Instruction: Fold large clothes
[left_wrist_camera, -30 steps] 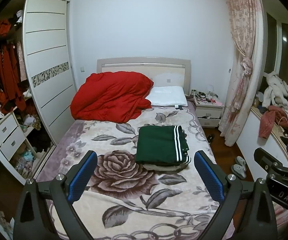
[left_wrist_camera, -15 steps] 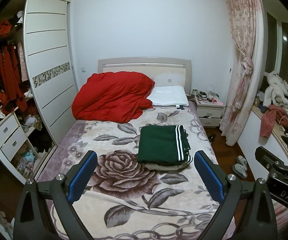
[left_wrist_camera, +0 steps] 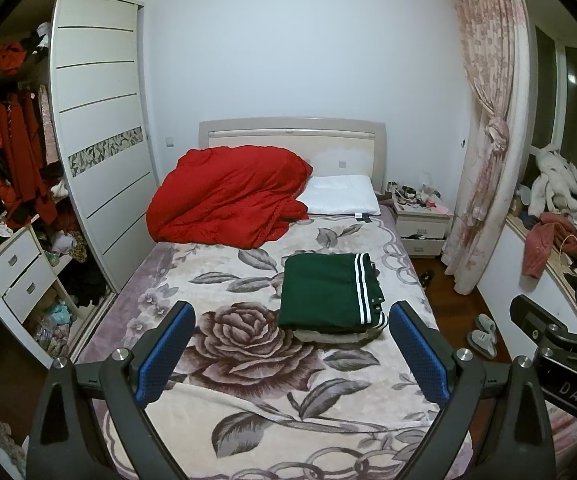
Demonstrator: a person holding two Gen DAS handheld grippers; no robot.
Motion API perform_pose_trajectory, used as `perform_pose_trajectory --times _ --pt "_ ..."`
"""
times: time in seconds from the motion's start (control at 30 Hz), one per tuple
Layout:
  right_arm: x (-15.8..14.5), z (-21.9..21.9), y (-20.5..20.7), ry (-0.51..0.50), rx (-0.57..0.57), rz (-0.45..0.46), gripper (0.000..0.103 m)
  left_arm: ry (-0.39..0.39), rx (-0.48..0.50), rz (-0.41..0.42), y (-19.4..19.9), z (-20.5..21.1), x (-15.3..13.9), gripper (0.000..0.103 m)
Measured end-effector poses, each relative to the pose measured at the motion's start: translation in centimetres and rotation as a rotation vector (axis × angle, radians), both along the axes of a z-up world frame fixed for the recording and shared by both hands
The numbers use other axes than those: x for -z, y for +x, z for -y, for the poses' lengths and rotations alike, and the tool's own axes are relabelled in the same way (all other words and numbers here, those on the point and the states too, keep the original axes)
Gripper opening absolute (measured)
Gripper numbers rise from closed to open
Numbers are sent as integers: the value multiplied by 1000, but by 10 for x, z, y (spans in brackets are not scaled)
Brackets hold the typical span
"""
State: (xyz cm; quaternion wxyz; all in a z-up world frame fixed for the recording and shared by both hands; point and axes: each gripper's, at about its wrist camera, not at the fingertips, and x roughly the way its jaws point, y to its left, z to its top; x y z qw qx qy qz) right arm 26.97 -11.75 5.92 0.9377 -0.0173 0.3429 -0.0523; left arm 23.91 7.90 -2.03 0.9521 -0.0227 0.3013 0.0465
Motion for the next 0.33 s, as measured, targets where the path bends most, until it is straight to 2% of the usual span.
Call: perform_pose_trajectory --times 0.33 --pt "2 0 -8 1 9 -4 101 -10 1 5 -5 -5 3 99"
